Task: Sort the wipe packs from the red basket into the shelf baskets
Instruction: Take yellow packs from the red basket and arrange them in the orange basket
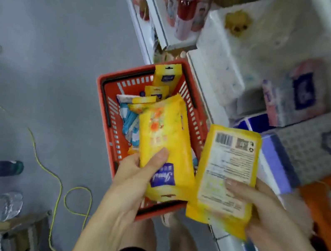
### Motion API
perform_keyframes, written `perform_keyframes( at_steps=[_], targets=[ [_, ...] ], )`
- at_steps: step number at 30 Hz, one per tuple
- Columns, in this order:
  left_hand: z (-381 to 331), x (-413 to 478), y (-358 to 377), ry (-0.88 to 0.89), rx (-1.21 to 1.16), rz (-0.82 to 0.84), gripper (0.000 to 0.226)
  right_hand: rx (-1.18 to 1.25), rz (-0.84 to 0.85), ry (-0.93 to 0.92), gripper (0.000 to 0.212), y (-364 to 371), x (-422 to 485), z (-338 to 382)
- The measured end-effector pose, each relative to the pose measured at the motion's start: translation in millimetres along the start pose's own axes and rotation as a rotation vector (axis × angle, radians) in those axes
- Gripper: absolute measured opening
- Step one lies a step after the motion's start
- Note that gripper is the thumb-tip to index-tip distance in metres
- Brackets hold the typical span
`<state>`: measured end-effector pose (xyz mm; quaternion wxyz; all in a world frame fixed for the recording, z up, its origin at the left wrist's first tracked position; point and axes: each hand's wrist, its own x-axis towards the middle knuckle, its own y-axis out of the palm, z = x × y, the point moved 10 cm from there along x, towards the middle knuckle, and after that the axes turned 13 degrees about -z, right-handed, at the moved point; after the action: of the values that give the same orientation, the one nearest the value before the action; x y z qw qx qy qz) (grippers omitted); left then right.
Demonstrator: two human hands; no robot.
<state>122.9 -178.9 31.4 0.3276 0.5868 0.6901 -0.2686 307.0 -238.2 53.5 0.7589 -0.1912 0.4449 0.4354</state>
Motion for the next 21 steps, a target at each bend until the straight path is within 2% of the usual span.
perform_keyframes(
  at_steps=[3, 5, 6, 9, 11, 13, 16, 21],
  targets=[
    [-51, -53, 22, 0.125, 0.007, 0.146, 0.041, 0.169, -0.014, -0.08, 0.059, 1, -49, 17],
    [-79, -84, 31, 0.268, 0.072, 0.242, 0.041, 0.245, -0.049, -0.17, 0.078, -3, -82, 29],
    [-91, -99, 34, 0.331, 0.104, 0.272, 0.043, 0.273, -0.078, -0.217, 0.081, -8, -100, 34],
    [-114, -141, 38, 0.521, 0.213, 0.351, 0.043, 0.384, -0.132, -0.341, 0.053, -14, -153, 39],
    [-120, -171, 37, 0.61, 0.244, 0.388, 0.036, 0.452, -0.142, -0.398, 0.048, -9, -185, 33],
    [-115, -202, 34, 0.649, 0.279, 0.447, 0.032, 0.52, -0.12, -0.459, 0.048, 1, -217, 23],
    [-98, -241, 30, 0.595, 0.299, 0.567, 0.033, 0.62, -0.067, -0.49, 0.043, 8, -258, 6],
    [-70, -306, 35, 0.51, 0.298, 0.735, 0.037, 0.779, -0.076, -0.561, 0.057, -22, -322, -23]
  ],
)
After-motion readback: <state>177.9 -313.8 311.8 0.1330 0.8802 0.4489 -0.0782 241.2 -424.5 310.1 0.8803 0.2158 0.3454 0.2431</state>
